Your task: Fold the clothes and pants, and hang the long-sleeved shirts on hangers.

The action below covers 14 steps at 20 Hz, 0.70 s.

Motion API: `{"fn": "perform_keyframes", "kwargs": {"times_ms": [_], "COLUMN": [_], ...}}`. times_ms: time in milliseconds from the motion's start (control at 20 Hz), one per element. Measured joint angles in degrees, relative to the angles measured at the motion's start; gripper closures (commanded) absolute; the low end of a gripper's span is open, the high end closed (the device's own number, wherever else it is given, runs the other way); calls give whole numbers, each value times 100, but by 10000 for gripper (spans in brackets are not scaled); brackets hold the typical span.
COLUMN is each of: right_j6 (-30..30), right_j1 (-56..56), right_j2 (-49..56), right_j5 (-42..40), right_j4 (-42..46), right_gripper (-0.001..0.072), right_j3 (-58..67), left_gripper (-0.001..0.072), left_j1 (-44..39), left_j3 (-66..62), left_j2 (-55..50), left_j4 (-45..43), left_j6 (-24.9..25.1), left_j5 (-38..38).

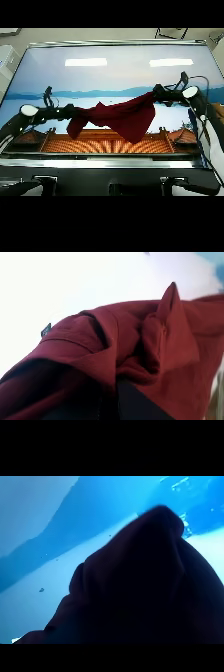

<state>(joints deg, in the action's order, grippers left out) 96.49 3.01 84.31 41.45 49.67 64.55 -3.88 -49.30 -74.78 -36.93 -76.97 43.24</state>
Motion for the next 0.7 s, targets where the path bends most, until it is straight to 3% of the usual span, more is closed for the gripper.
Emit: {"fn": "perform_keyframes", "kwargs": {"times_ms": [50, 100, 150, 200, 300, 550, 700], "right_j6": [-4, -44, -92, -184, -452, -807, -896], "right_j1": [0, 2, 24, 81, 365, 1659, 2024], "right_j2": [114, 205, 264, 289, 262, -114, -442], "right_j5": [7, 46, 144, 293, 828, 3080, 3814], "right_j4": [-118, -203, -273, -321, -308, 627, 1152], "right_gripper": [530, 262, 113, 98, 26, 31, 3], "right_j3": [-2, -4, 7, 48, 245, 459, -212], "left_gripper": [660, 480, 124, 31, 31, 52, 51], "left_j1": [15, 28, 57, 111, 402, 1904, 2573], "left_j3": [-177, -328, -466, -590, -918, -1832, -1786], "left_j2": [-295, -581, -835, -1023, -1241, -1342, -1338], "left_j4": [4, 46, 111, 146, 212, -247, -962], "left_j6": [-2, -11, -15, -17, 59, 164, -4], "left_j5": [-35, -35, 20, 160, 579, 2199, 2946]}}
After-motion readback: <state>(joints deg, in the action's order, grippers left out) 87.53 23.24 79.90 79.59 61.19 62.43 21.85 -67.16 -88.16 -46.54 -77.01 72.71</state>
